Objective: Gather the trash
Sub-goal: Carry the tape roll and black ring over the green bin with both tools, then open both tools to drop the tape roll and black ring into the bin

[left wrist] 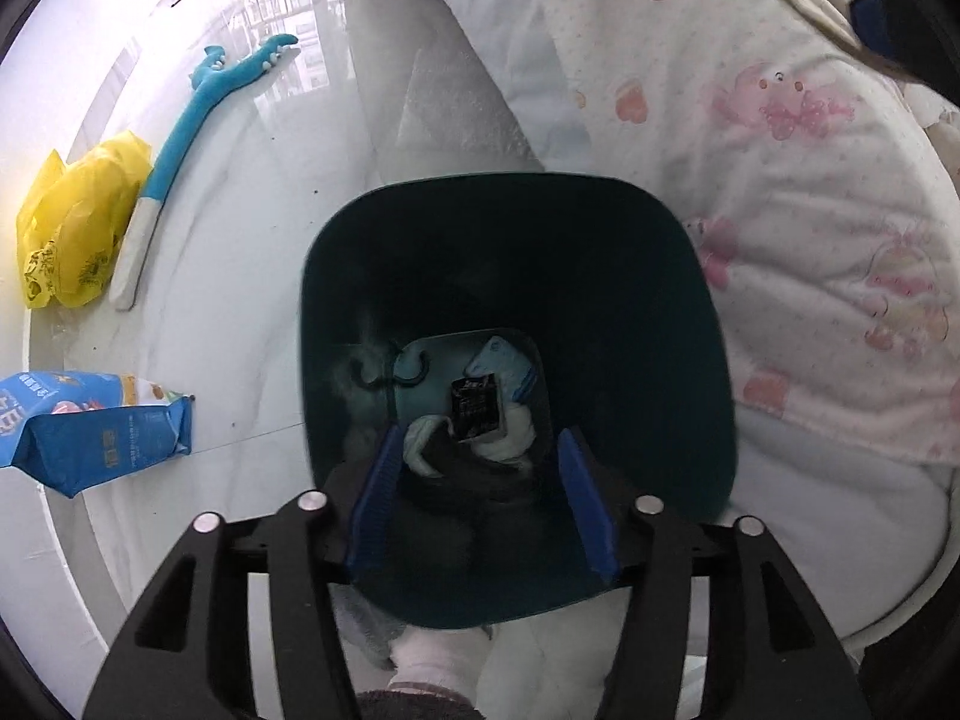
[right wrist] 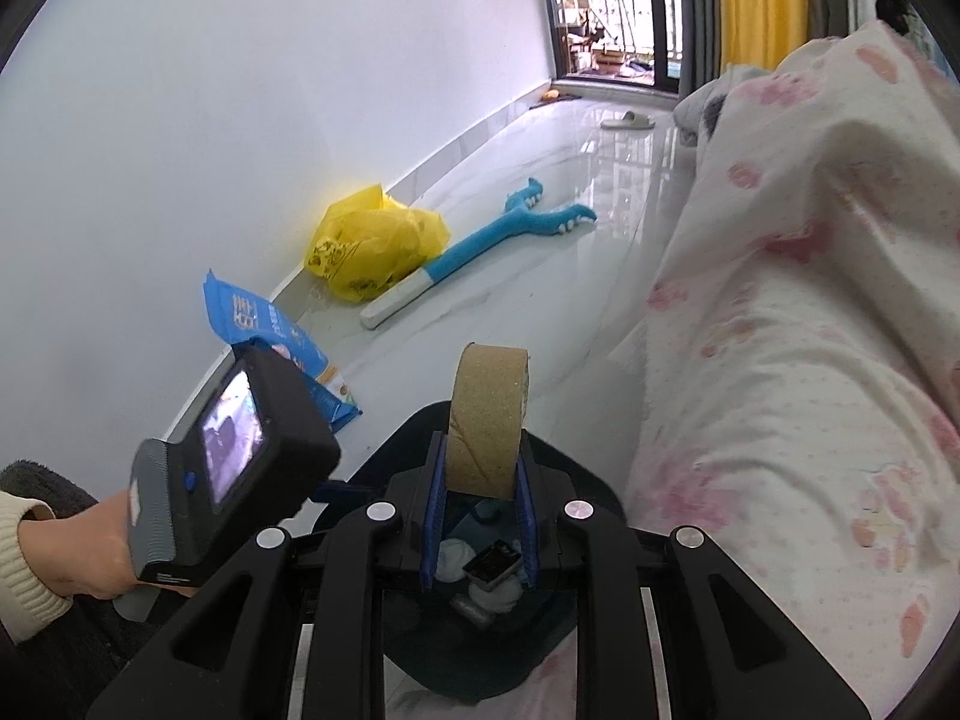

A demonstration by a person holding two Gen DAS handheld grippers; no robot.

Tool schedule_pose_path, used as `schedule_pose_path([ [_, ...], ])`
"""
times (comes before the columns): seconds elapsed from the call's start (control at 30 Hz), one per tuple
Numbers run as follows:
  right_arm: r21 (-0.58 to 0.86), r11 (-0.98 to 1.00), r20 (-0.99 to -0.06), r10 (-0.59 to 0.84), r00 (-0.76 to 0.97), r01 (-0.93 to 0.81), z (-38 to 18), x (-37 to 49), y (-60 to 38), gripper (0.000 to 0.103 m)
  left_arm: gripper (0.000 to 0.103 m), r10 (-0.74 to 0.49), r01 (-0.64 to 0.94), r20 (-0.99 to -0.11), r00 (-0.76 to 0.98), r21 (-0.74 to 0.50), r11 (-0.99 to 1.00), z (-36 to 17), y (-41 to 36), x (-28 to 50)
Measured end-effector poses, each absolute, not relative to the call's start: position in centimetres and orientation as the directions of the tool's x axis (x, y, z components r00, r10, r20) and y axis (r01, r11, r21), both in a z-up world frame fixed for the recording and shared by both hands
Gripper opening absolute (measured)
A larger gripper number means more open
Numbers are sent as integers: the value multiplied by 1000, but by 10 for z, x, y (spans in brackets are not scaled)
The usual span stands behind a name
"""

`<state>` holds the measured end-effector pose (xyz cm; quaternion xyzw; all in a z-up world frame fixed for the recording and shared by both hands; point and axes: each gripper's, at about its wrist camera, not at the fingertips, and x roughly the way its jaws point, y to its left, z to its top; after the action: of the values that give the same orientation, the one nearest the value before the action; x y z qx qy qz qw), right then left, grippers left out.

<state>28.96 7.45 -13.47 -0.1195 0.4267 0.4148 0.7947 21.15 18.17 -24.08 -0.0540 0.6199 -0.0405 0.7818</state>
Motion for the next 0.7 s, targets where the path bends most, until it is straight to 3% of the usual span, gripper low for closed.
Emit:
schedule_pose_path([
  [0.4, 175, 618, -842, 497, 208, -766, -174, 291, 111, 21, 75, -125, -42, -935, 333, -147, 988, -206, 215, 194],
  [0.7, 179, 617, -890, 433, 141, -767, -206, 290, 129, 21, 78, -114, -68, -885, 452, -162, 985, -164, 232, 186],
])
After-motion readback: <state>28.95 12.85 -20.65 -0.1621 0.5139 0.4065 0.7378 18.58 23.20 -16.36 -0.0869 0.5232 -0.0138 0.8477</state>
